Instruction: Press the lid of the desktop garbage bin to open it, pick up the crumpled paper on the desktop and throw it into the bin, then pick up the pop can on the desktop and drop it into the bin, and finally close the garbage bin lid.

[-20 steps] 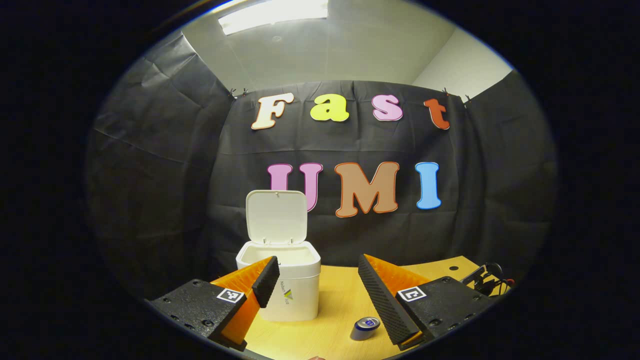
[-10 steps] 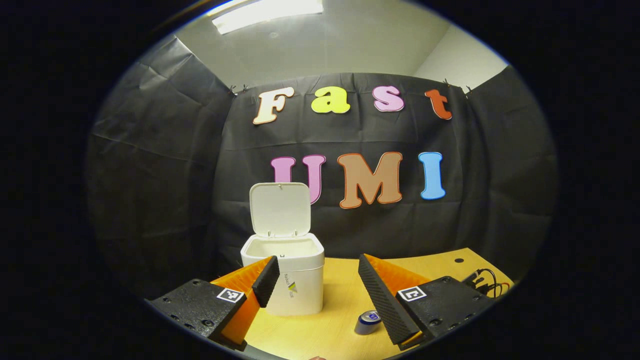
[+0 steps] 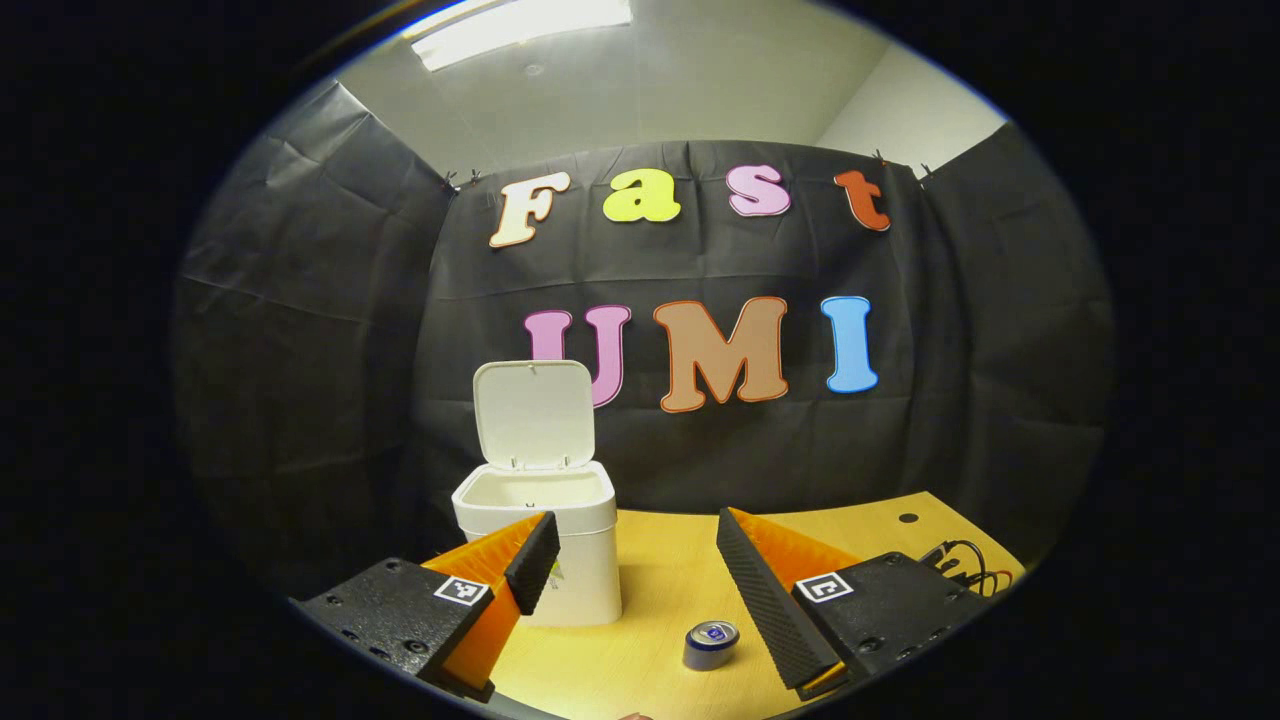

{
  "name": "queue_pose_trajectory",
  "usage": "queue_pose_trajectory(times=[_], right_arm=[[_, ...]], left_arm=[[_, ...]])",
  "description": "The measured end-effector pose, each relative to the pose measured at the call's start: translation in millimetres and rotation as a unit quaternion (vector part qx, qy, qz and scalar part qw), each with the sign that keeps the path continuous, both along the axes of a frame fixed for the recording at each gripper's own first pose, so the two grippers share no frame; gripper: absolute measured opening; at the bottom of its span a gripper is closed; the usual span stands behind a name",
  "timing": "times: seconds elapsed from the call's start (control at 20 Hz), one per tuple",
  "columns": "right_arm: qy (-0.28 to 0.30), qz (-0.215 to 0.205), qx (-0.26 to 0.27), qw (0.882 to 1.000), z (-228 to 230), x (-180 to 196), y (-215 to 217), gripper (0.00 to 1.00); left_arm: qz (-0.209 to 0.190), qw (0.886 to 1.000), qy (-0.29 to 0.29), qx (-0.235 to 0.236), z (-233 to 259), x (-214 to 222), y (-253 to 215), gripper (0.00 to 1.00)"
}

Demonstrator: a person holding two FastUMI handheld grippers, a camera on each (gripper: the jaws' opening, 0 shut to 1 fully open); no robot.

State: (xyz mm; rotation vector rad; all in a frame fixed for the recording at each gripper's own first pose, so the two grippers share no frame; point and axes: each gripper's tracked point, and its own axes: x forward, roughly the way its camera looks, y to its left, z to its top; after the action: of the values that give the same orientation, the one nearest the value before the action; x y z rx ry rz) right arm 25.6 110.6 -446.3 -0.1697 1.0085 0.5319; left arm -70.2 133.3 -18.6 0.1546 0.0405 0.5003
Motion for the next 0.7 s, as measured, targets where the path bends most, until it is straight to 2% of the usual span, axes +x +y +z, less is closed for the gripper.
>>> queue_pose_trajectory(times=[0.1, 0.25, 0.45, 0.7], right_arm=[[-0.010, 0.010, 0.022, 1.000, 17.2, 0.0, -0.8, 0.14], [-0.065, 0.004, 0.077, 0.995, 79.1, 24.7, 4.7, 0.14], [-0.153, -0.024, 0.143, 0.978, 185.4, 69.9, 20.0, 0.14], [-0.228, -0.025, 0.196, 0.953, 285.3, 101.8, 59.6, 0.13]], left_arm=[[0.009, 1.000, 0.006, 0.010, -2.2, 3.6, -1.2, 0.95], [0.001, 1.000, -0.002, 0.009, -1.3, 13.0, -7.2, 0.95], [-0.035, 0.999, -0.001, -0.003, -8.4, 35.0, -5.1, 0.95], [-0.060, 0.998, -0.023, -0.019, 3.7, 51.0, 9.7, 0.95]])
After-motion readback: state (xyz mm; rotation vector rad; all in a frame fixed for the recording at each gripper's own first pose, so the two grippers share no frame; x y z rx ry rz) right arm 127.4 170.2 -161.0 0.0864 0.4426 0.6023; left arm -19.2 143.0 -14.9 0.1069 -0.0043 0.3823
